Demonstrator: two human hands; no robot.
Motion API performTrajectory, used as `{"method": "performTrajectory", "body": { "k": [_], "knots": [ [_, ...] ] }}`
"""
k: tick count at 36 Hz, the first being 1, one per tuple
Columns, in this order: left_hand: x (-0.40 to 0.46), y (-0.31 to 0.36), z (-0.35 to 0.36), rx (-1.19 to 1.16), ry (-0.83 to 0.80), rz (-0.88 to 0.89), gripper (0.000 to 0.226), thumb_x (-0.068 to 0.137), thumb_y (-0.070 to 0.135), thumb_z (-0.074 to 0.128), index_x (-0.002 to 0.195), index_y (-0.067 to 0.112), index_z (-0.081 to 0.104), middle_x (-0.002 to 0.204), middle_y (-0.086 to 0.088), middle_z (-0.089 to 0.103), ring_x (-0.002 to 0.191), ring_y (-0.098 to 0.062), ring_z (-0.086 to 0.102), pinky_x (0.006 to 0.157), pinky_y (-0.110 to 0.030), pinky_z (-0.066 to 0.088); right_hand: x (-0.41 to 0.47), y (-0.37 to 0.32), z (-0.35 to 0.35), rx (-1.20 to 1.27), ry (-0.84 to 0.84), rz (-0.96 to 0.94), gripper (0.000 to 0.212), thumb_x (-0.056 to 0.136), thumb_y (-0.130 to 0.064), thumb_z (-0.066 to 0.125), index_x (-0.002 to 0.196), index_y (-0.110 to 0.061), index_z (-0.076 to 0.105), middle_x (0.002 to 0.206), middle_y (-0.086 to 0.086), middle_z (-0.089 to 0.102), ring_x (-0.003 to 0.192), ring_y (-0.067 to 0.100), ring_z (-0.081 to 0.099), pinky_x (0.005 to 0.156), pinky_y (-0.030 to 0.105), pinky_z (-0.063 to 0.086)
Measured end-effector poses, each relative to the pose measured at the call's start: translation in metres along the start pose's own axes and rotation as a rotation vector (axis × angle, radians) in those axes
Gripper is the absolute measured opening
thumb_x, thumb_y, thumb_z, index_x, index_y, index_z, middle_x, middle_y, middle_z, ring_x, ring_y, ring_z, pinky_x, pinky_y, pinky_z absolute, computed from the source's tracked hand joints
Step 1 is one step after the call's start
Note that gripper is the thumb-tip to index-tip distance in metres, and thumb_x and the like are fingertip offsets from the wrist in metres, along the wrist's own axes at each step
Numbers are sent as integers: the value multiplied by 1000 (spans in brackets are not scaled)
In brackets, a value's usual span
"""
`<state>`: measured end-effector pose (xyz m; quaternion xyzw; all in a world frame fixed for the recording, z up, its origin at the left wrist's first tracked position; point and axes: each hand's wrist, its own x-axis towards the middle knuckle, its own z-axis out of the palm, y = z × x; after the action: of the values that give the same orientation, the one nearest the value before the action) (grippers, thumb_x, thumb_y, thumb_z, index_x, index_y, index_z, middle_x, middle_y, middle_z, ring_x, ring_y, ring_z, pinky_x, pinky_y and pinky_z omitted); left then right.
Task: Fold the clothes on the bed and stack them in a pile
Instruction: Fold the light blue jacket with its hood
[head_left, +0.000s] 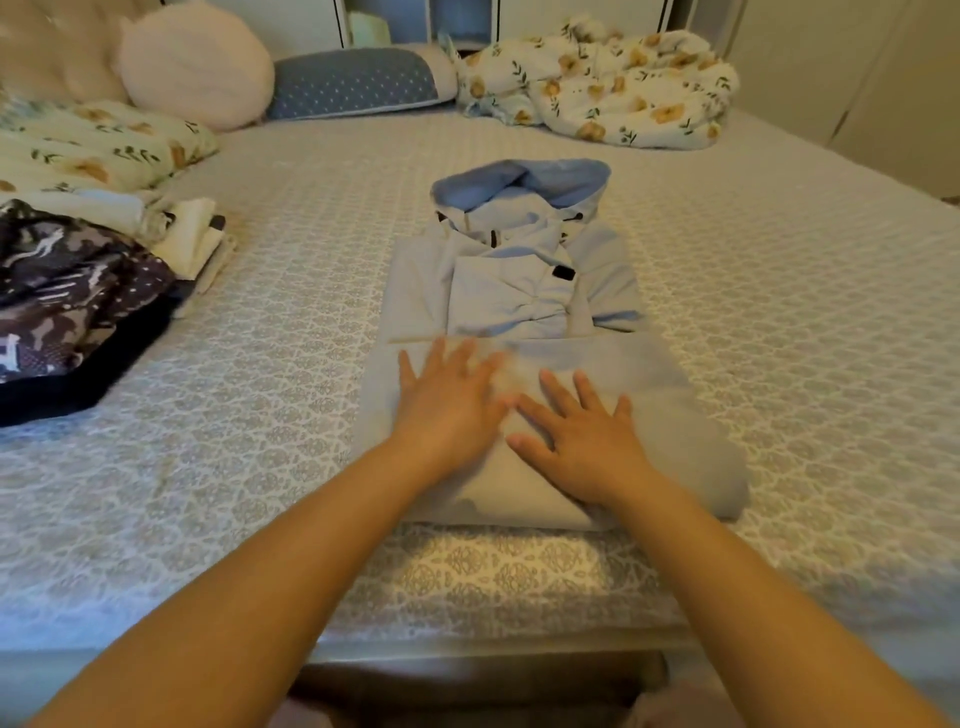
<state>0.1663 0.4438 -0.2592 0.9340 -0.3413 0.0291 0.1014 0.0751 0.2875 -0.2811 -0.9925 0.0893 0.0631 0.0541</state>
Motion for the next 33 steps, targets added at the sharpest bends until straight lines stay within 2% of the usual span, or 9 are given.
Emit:
{"method": "performTrajectory", "body": {
  "k": [5, 9, 14, 18, 20, 23, 27, 30, 33],
  "knots": [
    [-37, -27, 31, 97, -159, -63, 70, 87, 72, 6, 149, 43, -7, 157, 4, -23, 144, -17, -23, 112, -50, -18, 1, 30, 4, 38, 47, 25, 67, 88, -71, 16, 148, -45, 2, 158, -14, -13, 146, 16, -12, 114, 52, -1],
    [-36, -50, 27, 27, -214, -104, 76, 87, 73, 12, 150, 36, -9, 158, 0, -21, 145, -14, -18, 117, -39, -9, -10, 81, 3, 78, 30, 137, 70, 91, -66, 18, 152, -34, 2, 159, -8, -11, 146, 14, -10, 118, 40, 0],
    [-52, -66, 16, -9, -252, -111, 87, 85, 74, 12, 152, 22, -8, 158, -4, -19, 145, -16, -17, 118, -37, -7, -34, 105, 2, 68, 47, 231, 65, 96, -58, 16, 153, -29, 6, 160, -5, -7, 147, 18, -8, 119, 41, 1],
    [-77, -57, 12, 86, -258, 120, 101, 70, 88, -6, 150, 27, -14, 153, 3, -28, 144, -12, -21, 113, -34, -18, -63, 81, -14, -67, 343, -22, 66, 94, -57, 18, 144, -21, 41, 153, 2, 32, 145, 21, 19, 116, 42, 8],
    [-92, -52, 13, 136, -273, 222, 108, 62, 94, -3, 149, 30, -18, 149, 4, -32, 143, -13, -23, 113, -32, -16, -76, 68, -16, -4, 351, -176, 74, 87, -65, 21, 138, -20, 50, 146, 1, 44, 139, 21, 34, 112, 38, 20],
    [-98, -53, 7, 171, -244, 217, 97, 75, 85, 16, 152, 30, -4, 158, 1, -15, 147, -17, -6, 118, -35, 2, -84, 61, -11, -86, 183, -214, 80, 84, -75, 33, 147, -25, 34, 154, -4, 29, 141, 15, 29, 112, 31, 21],
    [-101, -53, -2, 216, -239, 199, 72, 94, 53, 44, 153, 29, 10, 161, -1, 8, 145, -20, 17, 112, -37, 29, -90, 66, -8, -206, 60, -148, 77, 87, -56, 53, 151, -30, 18, 158, -7, 17, 142, 14, 24, 111, 30, 26],
    [-98, -50, -21, 261, -280, 175, 61, 93, 30, 53, 148, 28, 29, 153, -1, 31, 131, -24, 42, 101, -38, 42, -92, 72, -23, -224, 37, -37, 65, 88, -43, 58, 146, -35, 31, 150, -7, 36, 128, 19, 46, 98, 31, 41],
    [-85, -46, -62, 238, -221, 163, 31, 94, 24, 51, 125, 26, 54, 124, -2, 60, 104, -24, 58, 85, -35, 47, -86, 70, -52, -162, 43, 88, 38, 91, -30, 54, 129, -33, 53, 121, -2, 63, 101, 20, 60, 78, 27, 45]
  ]
}}
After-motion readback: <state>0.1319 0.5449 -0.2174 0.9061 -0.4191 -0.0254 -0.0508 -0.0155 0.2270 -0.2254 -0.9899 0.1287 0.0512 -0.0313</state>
